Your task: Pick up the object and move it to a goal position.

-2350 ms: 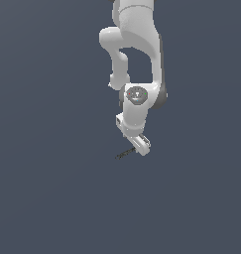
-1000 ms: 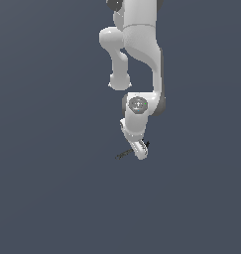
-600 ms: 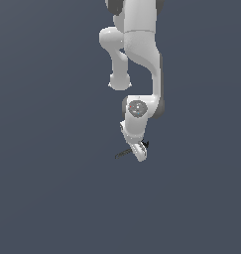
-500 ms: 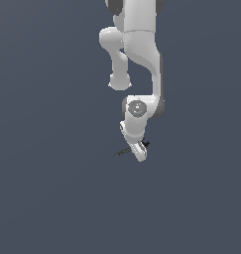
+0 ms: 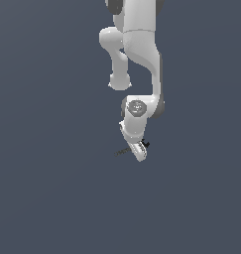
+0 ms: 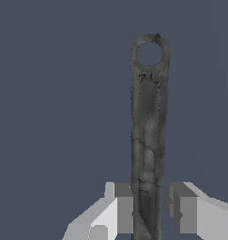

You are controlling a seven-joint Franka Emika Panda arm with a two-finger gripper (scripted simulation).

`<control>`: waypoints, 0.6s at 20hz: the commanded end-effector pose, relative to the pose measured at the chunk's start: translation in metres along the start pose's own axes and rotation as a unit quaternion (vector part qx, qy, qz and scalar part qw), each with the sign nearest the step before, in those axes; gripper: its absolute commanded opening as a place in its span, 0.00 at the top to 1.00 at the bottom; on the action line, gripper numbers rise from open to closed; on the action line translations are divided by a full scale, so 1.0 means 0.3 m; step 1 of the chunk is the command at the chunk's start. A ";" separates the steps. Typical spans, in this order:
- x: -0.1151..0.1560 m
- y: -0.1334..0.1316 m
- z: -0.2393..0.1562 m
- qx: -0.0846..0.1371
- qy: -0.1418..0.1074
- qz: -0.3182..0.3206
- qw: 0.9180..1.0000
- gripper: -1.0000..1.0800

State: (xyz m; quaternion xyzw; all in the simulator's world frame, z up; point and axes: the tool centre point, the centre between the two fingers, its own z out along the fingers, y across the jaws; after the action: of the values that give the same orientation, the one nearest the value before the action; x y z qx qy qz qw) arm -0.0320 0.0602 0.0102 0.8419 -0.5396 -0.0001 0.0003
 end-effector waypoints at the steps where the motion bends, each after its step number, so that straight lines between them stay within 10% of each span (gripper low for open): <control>1: 0.005 0.003 -0.010 0.000 0.000 0.000 1.000 1.00; 12: 0.099 0.074 -0.175 0.000 -0.001 0.000 1.000 1.00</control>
State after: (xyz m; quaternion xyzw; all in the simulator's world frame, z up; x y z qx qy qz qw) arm -0.0385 0.0311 0.0525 0.8421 -0.5394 -0.0008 0.0001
